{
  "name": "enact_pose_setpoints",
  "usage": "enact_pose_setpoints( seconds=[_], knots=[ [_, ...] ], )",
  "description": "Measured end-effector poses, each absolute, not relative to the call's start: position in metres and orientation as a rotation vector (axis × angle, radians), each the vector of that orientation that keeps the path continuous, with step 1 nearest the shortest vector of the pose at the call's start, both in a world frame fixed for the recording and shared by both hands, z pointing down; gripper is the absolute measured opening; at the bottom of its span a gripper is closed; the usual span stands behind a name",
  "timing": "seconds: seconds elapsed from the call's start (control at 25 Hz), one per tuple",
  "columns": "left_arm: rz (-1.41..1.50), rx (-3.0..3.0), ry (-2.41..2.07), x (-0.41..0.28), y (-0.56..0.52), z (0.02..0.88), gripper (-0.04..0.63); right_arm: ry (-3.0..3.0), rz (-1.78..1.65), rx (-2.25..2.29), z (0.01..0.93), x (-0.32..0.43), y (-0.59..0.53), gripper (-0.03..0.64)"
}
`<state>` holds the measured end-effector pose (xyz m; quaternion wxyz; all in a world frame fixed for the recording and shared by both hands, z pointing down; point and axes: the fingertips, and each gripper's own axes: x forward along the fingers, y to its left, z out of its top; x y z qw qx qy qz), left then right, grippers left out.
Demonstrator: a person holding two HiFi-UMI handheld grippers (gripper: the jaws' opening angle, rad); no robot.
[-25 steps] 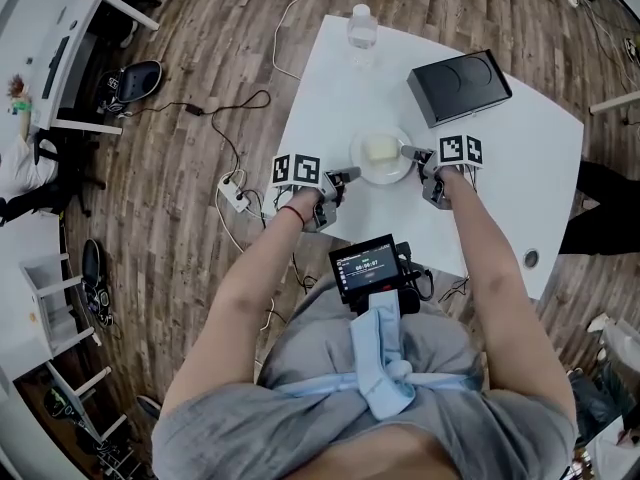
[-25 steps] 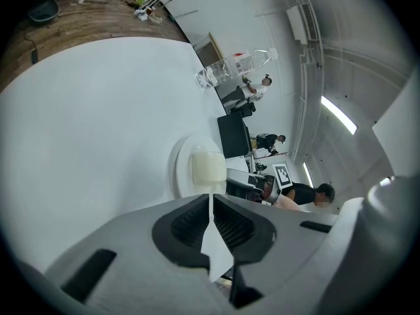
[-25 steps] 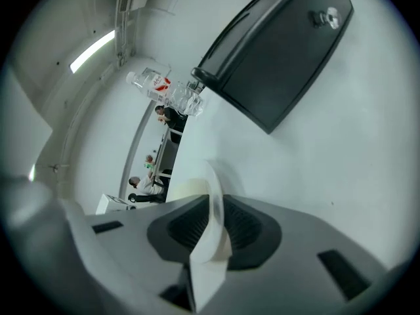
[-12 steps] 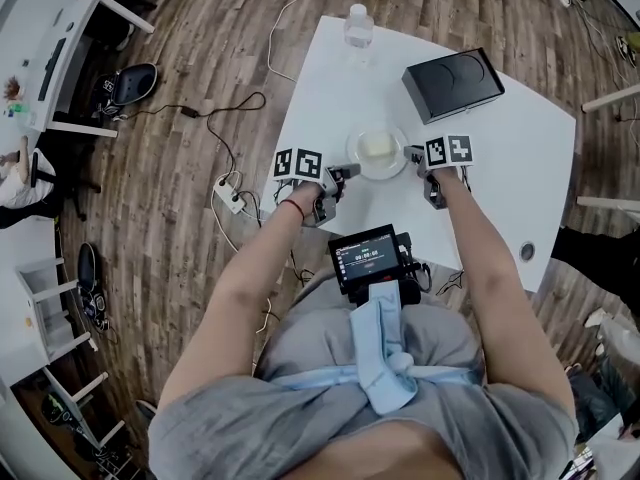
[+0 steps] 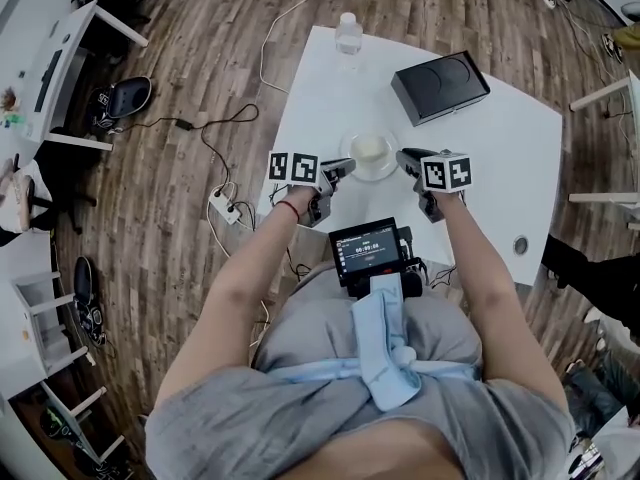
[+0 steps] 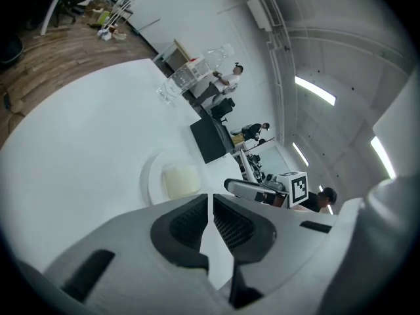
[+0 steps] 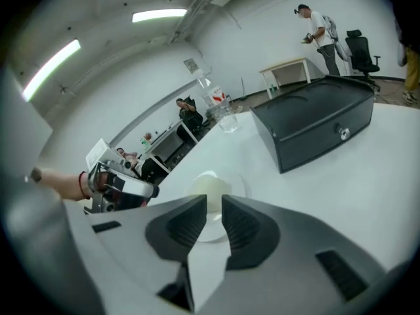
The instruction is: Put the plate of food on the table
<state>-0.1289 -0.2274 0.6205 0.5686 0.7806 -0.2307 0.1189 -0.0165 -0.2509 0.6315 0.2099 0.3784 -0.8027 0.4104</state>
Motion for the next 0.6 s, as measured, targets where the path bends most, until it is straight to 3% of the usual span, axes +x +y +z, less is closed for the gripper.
enact_pose_setpoints(
  seconds=[0.6],
  knots=[
    [0.263,2.223,-0.578,-0.127,-0.216,0.552,0.028,-2.532,0.852,1.134,0.540,-0.026,-0.209,0.067]
  ],
)
